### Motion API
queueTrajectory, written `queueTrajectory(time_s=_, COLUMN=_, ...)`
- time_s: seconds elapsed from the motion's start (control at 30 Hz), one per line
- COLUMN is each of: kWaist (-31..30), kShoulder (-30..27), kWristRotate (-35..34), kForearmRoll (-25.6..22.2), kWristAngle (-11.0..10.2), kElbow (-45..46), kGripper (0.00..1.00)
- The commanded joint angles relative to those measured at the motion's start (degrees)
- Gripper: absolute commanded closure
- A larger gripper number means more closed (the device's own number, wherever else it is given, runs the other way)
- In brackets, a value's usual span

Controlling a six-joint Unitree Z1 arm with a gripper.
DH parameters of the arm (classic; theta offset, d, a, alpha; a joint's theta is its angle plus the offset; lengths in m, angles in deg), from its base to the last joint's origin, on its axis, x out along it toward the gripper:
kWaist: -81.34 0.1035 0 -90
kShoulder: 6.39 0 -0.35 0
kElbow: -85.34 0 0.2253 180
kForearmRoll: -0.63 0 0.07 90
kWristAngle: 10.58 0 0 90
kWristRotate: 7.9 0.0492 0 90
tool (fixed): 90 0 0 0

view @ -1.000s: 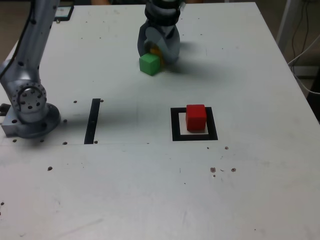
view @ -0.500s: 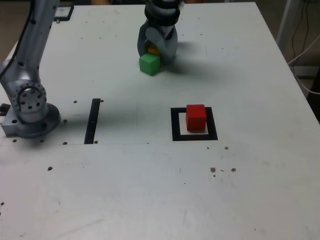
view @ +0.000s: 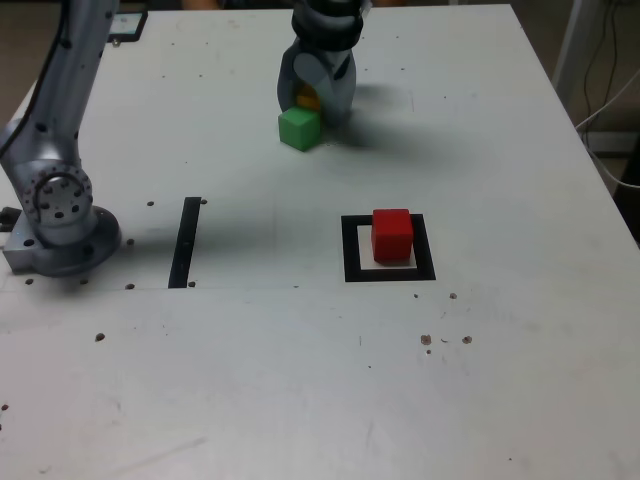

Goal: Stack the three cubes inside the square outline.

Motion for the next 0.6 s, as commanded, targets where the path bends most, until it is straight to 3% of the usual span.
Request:
queueTrajectory(time_s=0.0, kWaist=-0.5, kShoulder=-0.4, kWristRotate=-0.2, kForearmRoll=-1.1, kWristAngle=-0.2, kElbow=-1.0, kGripper=0.58)
queueTrajectory(time_s=0.3, kWaist=-7.4, kShoulder=-4.5, kWristRotate=-3.5, kForearmRoll=-5.7, kWristAngle=-3.9, kElbow=-4.8, kGripper=0.58)
queueTrajectory(time_s=0.57, kWaist=-14.4, kShoulder=-7.2, kWristRotate=-6.2, kForearmRoll=-15.2, kWristAngle=-3.9, kElbow=-9.9, kGripper=0.58)
